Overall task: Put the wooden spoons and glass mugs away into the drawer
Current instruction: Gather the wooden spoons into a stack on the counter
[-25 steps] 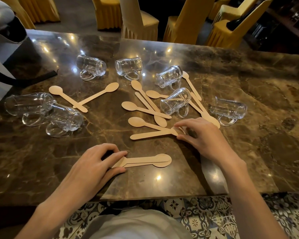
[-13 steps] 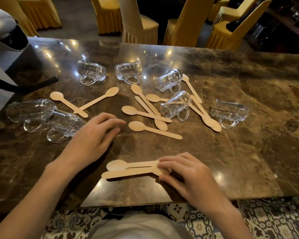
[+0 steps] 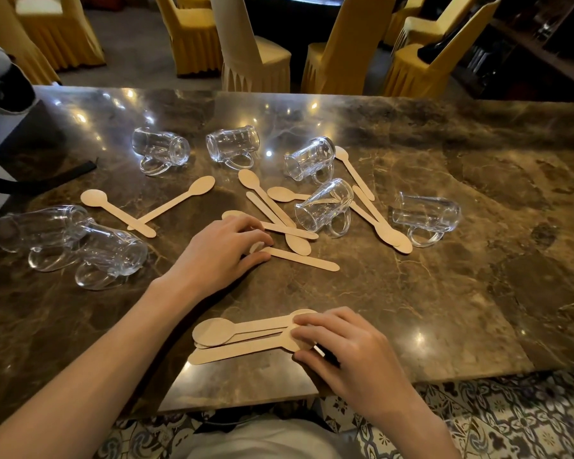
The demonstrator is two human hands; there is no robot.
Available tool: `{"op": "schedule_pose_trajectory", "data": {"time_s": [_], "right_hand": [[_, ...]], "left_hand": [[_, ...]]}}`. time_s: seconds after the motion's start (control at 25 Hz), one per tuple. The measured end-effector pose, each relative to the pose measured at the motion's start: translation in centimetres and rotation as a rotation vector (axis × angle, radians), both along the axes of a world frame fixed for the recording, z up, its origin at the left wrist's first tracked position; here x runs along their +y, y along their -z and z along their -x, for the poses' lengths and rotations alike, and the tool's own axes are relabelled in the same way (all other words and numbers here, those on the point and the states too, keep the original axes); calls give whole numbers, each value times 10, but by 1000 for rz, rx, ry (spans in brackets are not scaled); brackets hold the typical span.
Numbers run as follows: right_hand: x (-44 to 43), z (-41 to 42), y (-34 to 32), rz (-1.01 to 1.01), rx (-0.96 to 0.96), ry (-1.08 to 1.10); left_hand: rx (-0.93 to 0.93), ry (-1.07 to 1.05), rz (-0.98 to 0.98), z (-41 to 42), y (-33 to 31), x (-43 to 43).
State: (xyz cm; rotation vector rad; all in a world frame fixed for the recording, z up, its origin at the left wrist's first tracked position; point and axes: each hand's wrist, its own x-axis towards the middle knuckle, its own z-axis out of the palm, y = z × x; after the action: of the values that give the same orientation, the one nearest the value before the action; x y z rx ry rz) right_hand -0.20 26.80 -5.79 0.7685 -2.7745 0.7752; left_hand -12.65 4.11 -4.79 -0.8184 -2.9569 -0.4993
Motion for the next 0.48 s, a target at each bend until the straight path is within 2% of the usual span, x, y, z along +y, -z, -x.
{"op": "schedule_pose_trajectory", "data": {"time_s": [0.24,0.48], "right_hand": [[1,1,1,5,-4,-19],[5,28,-26,78,14,58]], "left_hand": [[35,75,19,0,1,1],[-91,98,26,-1,-12,-4]]}}
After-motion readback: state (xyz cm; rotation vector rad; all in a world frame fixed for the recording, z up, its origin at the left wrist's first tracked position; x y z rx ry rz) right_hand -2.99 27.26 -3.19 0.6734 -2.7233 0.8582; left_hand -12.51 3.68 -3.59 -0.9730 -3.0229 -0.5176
